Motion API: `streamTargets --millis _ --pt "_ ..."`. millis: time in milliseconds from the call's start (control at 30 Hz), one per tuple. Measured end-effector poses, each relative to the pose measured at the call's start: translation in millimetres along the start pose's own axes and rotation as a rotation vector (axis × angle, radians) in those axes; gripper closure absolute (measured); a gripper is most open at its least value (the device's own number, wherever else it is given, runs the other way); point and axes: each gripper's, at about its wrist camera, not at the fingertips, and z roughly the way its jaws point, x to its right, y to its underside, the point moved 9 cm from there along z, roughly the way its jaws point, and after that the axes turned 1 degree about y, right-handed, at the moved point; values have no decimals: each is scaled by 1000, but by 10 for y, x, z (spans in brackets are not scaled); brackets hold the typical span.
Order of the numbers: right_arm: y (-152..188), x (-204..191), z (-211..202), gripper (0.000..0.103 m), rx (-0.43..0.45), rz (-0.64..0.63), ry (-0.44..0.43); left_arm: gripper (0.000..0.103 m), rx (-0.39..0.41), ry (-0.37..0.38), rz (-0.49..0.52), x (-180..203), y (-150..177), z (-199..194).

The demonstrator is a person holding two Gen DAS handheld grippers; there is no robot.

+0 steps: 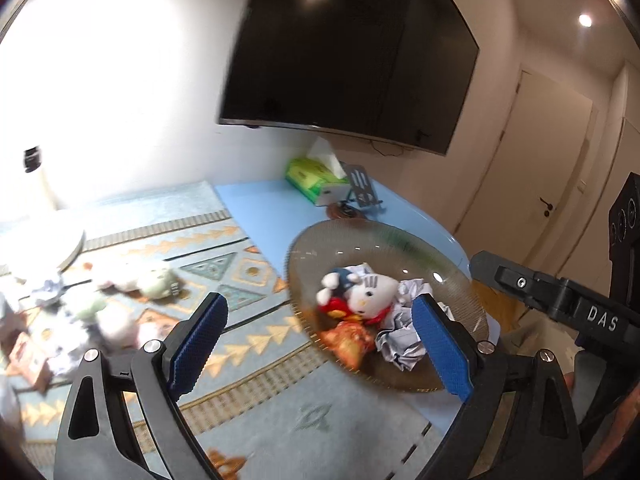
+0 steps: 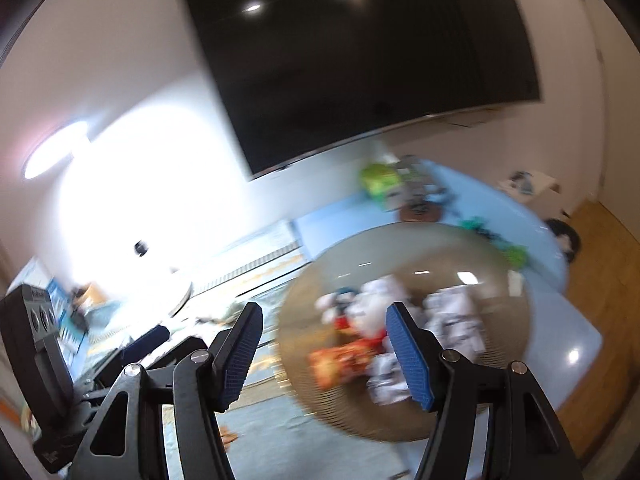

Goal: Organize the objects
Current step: 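Open the left gripper over the bowl while the right gripper releases its paper, then move both grippers back over the rug toward the paper balls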

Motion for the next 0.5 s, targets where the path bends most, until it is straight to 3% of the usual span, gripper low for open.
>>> streamTargets --millis 233,333,500 --pt "317 -912 203 40 -65 -104 -159 9 86 -140 -74 -692 51 -741" --pt "513 -1270 380 39 -97 -138 -231 1 121 -240 -112 -1104 127 -1045" --pt "996 -1753 822 38 -199 -198 -284 1 117 -420 -166 -1849 488 -1383"
